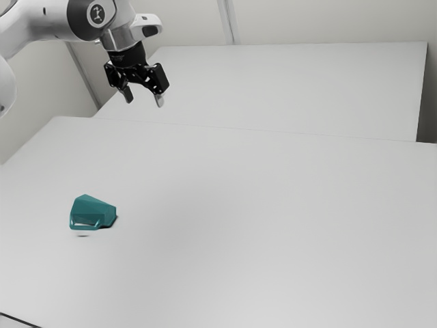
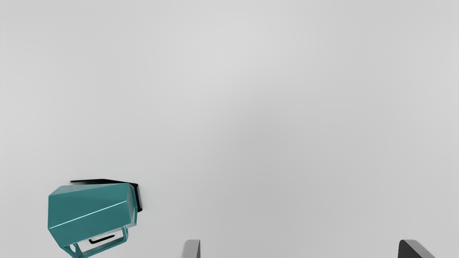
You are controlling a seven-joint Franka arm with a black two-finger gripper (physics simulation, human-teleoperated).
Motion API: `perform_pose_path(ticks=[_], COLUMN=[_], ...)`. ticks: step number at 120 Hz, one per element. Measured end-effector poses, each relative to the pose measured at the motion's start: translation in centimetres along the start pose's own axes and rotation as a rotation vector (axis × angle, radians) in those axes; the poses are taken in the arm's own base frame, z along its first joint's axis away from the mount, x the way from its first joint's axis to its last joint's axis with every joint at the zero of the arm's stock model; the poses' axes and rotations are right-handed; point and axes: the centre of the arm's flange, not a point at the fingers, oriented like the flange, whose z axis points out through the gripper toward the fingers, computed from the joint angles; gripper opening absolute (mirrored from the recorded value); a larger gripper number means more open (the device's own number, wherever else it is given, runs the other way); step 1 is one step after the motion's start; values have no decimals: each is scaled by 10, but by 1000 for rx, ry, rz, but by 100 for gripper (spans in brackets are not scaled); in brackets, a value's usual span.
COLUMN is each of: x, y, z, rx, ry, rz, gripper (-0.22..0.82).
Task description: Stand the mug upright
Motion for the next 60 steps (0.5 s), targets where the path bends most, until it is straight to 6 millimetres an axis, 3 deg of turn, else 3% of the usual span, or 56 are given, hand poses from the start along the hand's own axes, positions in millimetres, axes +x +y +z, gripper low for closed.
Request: perform_pose_path(ticks=[60], x=[-6], y=[-11], z=[-1], rx=[-12], ry=[-16], rz=[-22], gripper=[60])
